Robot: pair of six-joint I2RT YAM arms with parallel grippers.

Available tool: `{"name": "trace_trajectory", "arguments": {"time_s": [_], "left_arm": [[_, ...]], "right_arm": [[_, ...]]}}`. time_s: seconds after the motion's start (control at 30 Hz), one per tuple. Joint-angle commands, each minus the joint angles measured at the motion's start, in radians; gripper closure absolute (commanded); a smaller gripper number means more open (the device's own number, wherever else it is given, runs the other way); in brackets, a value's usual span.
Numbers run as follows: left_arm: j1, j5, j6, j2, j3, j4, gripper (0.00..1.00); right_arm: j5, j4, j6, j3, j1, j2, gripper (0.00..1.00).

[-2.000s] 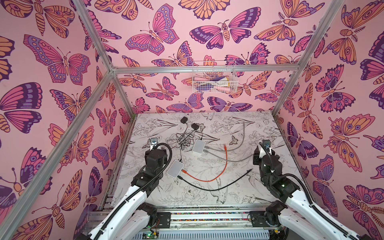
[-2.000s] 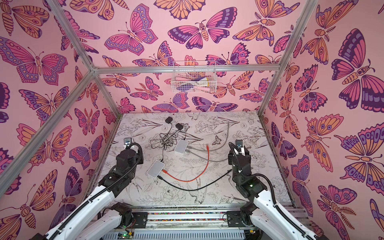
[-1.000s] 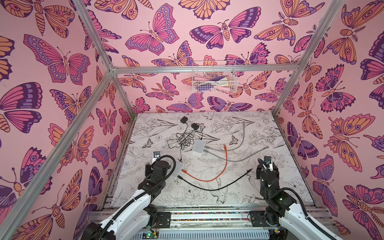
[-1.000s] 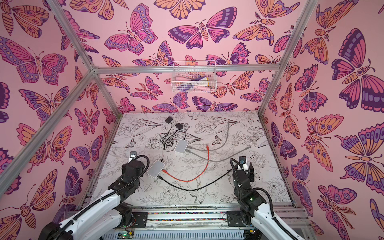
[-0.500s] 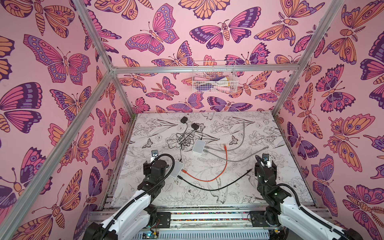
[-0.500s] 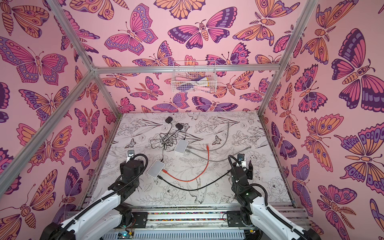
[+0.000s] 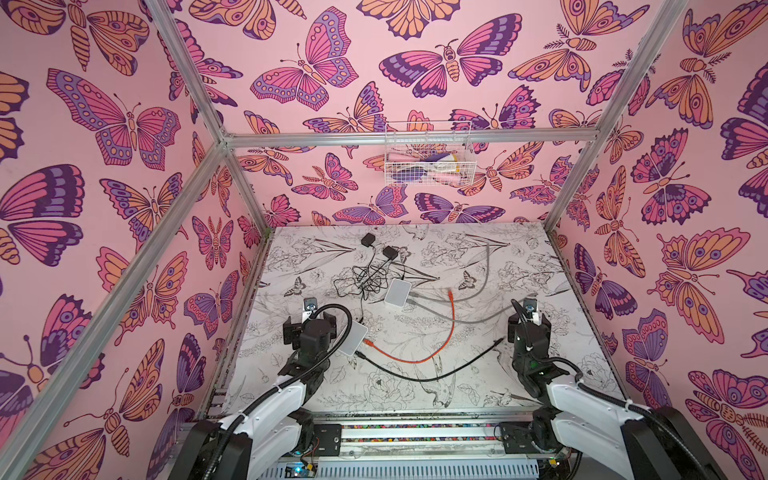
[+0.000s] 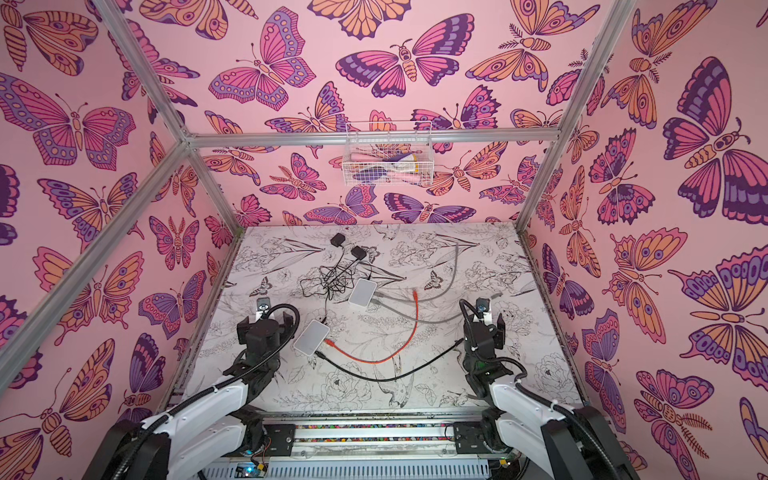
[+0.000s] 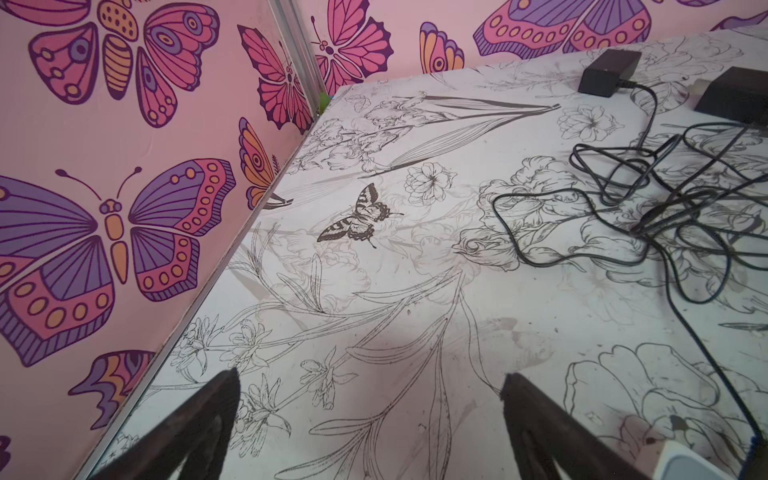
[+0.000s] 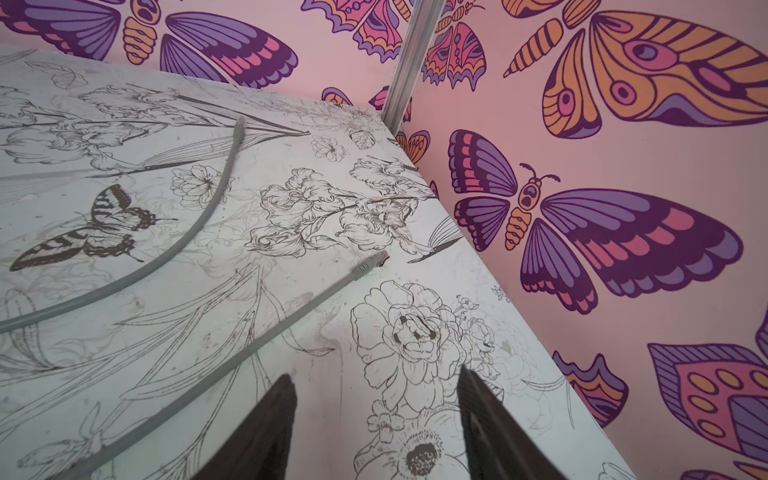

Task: Insert the plug into the switch port

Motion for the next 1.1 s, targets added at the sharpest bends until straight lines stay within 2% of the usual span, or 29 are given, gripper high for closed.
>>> {"name": "trace_trajectory", "arguments": {"time_s": [0.0, 0.43, 0.47, 0.5, 0.53, 0.73, 1.07], "left_arm": [[0.012, 0.024, 0.048, 0.061, 0.007, 0.157, 0.0], [0.036, 0.037, 0.067, 0.131, -0.01, 0.327, 0.0], [0.037, 0.038, 0.068, 0.132, -0.015, 0.337, 0.0], [0.038, 0.037, 0.068, 0.13, -0.019, 0.352, 0.0], [0.041, 0.035, 0.068, 0.129, -0.03, 0.372, 0.0], [0.051, 0.034, 0.067, 0.115, -0.068, 0.441, 0.0], [0.059, 0.021, 0.072, 0.108, -0.139, 0.579, 0.0]], "right_arm": [[-0.053, 0.163, -0.028, 0.044, -0.011, 0.059, 0.37], [-0.109, 0.281, -0.049, 0.032, -0.013, 0.127, 0.34], [-0.113, 0.294, -0.051, 0.032, -0.013, 0.132, 0.31], [-0.118, 0.307, -0.054, 0.029, -0.014, 0.139, 0.04], [-0.127, 0.318, -0.057, 0.029, -0.013, 0.145, 0.01], [-0.14, 0.379, -0.071, 0.02, -0.013, 0.178, 0.01], [-0.176, 0.592, -0.108, -0.009, -0.014, 0.298, 0.01]]}}
